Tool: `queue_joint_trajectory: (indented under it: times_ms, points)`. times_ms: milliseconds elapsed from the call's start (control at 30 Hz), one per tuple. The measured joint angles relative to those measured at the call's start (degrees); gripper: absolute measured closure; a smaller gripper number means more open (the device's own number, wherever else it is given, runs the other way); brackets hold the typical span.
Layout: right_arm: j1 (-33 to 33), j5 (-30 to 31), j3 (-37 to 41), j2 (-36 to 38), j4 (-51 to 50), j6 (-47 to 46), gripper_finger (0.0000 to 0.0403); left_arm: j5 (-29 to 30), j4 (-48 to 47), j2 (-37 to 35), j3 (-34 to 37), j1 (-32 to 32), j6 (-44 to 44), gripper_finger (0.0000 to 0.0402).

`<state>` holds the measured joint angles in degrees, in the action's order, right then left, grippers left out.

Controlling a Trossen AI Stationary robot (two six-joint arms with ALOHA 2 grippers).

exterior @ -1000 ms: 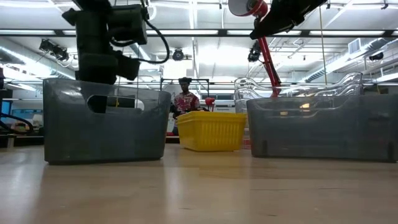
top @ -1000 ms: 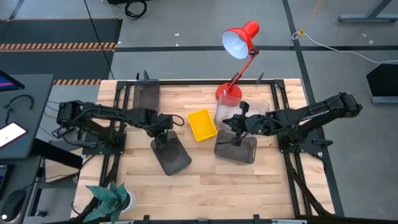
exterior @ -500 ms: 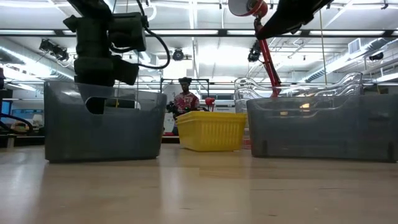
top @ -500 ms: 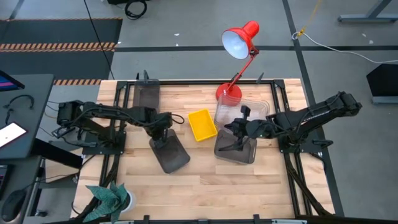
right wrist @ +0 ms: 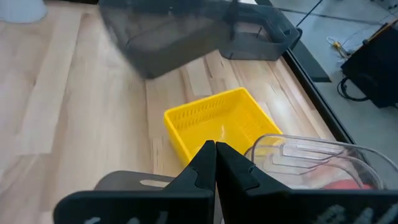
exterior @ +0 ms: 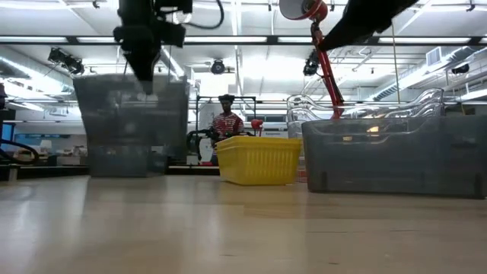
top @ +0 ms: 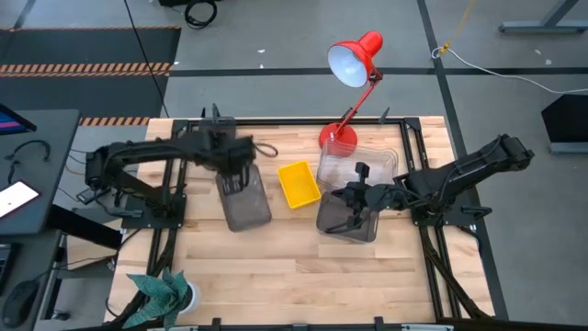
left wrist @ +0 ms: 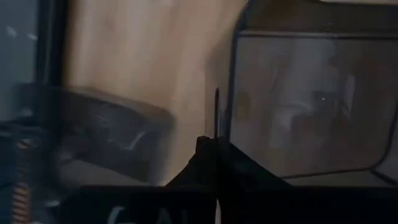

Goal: Stack baskets by color
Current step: Stack the bottom left black bin on top of the top black bin

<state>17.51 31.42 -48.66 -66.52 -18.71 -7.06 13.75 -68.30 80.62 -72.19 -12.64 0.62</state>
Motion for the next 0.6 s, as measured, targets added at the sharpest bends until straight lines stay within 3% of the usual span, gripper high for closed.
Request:
queue_joint_trajectory:
  times_ms: [267,433,600]
  points:
    - [-4.12,-2.68,7.12,-0.02,11.36,4.18,0.0393,2.85,-3.53,0.00,-11.86,-9.52,13.81,0.0400]
    - [-5.13,-7.18,7.56,-0.02,12.78,7.23,0.0393,3.10,-3.64,0.00,-13.76,-15.84,20.84,0.0401]
    - [-5.67,-7.58,7.56,-0.02,13.63,8.71,0.0393,4.12,-3.50,0.00,-13.76,-23.37,29.02,0.0401]
